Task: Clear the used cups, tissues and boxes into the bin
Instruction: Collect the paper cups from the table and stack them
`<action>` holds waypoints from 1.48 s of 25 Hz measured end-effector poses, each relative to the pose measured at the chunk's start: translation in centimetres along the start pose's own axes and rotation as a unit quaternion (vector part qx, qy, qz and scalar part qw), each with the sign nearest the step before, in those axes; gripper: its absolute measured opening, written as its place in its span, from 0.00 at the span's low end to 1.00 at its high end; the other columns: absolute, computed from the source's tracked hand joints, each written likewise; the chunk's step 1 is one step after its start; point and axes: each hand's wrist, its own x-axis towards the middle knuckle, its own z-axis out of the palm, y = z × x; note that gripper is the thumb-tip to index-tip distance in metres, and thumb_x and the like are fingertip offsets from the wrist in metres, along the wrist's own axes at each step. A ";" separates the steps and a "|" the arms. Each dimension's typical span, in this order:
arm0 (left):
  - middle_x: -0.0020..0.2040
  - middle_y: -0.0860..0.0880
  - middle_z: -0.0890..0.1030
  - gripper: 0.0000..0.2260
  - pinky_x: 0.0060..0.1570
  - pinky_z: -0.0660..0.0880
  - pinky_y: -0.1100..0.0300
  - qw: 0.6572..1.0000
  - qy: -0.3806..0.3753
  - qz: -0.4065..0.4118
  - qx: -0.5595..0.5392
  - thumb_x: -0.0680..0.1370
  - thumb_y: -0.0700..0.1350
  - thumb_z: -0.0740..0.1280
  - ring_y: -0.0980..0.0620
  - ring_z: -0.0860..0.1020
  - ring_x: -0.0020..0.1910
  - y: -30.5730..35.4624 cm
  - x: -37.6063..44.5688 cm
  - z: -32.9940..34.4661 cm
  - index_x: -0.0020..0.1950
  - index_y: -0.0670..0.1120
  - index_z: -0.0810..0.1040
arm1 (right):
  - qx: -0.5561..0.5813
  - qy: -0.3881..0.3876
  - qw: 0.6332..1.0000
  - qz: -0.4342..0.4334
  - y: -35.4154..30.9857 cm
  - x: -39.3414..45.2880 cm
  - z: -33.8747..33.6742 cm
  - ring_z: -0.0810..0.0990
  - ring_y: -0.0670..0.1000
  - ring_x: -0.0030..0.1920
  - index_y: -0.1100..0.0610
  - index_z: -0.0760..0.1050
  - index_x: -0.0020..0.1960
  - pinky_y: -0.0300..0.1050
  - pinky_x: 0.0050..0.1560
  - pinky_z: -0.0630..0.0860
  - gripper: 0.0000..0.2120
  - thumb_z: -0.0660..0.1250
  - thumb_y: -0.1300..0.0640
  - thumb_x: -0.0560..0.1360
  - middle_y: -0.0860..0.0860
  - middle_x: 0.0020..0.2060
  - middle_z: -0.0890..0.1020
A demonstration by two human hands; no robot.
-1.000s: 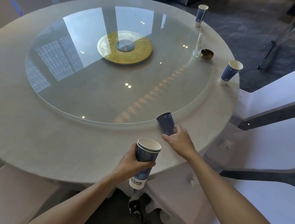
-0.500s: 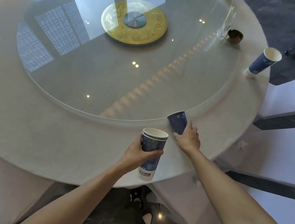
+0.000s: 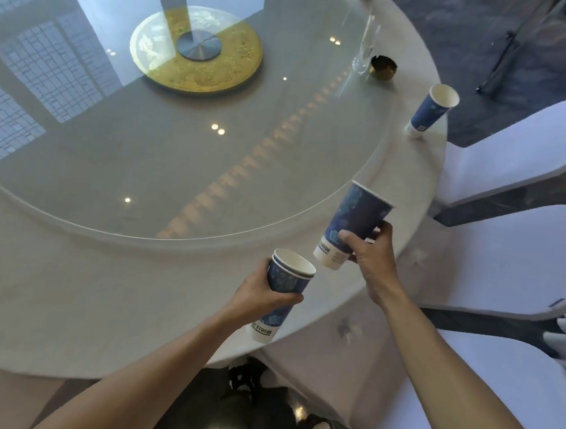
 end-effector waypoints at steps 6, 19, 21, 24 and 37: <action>0.53 0.57 0.82 0.33 0.53 0.82 0.54 0.997 -0.021 0.045 0.052 0.64 0.53 0.83 0.59 0.82 0.51 2.9 -1.5 6.5 0.64 0.58 0.71 | 0.030 -0.043 0.998 -0.032 -0.1 -3.6 -6.2 0.82 0.56 0.62 0.47 0.62 0.72 0.60 0.62 0.80 0.43 0.81 0.50 0.63 0.53 0.63 0.79; 0.56 0.61 0.82 0.35 0.52 0.79 0.64 0.993 0.049 0.106 -0.008 0.65 0.48 0.84 0.71 0.80 0.53 3.6 -9.1 22.9 0.66 0.60 0.72 | -0.159 -0.160 0.967 -0.123 4.2 -9.1 -20.5 0.64 0.48 0.78 0.48 0.53 0.83 0.48 0.75 0.65 0.48 0.72 0.35 0.71 0.48 0.81 0.61; 0.57 0.59 0.83 0.35 0.57 0.81 0.58 0.993 0.054 0.097 -0.029 0.64 0.51 0.84 0.64 0.82 0.55 3.3 -9.6 24.5 0.68 0.59 0.73 | -0.260 -0.242 0.927 -0.120 4.8 -9.5 -21.3 0.58 0.45 0.80 0.50 0.56 0.83 0.45 0.78 0.57 0.37 0.63 0.37 0.80 0.46 0.82 0.59; 0.58 0.57 0.83 0.34 0.56 0.80 0.61 0.993 0.065 0.087 -0.046 0.66 0.49 0.84 0.62 0.82 0.55 2.5 -9.4 25.9 0.69 0.56 0.73 | -0.306 -0.303 0.900 -0.064 7.4 -10.0 -20.9 0.52 0.45 0.82 0.54 0.58 0.82 0.46 0.82 0.48 0.29 0.54 0.43 0.85 0.48 0.83 0.57; 0.63 0.54 0.80 0.36 0.51 0.73 0.70 0.989 0.129 -0.015 -0.064 0.67 0.43 0.83 0.53 0.78 0.63 -7.1 -4.0 26.7 0.71 0.53 0.72 | -0.457 -0.214 0.863 0.027 19.5 -2.6 -20.4 0.49 0.56 0.83 0.44 0.54 0.82 0.57 0.79 0.55 0.42 0.70 0.37 0.75 0.53 0.84 0.51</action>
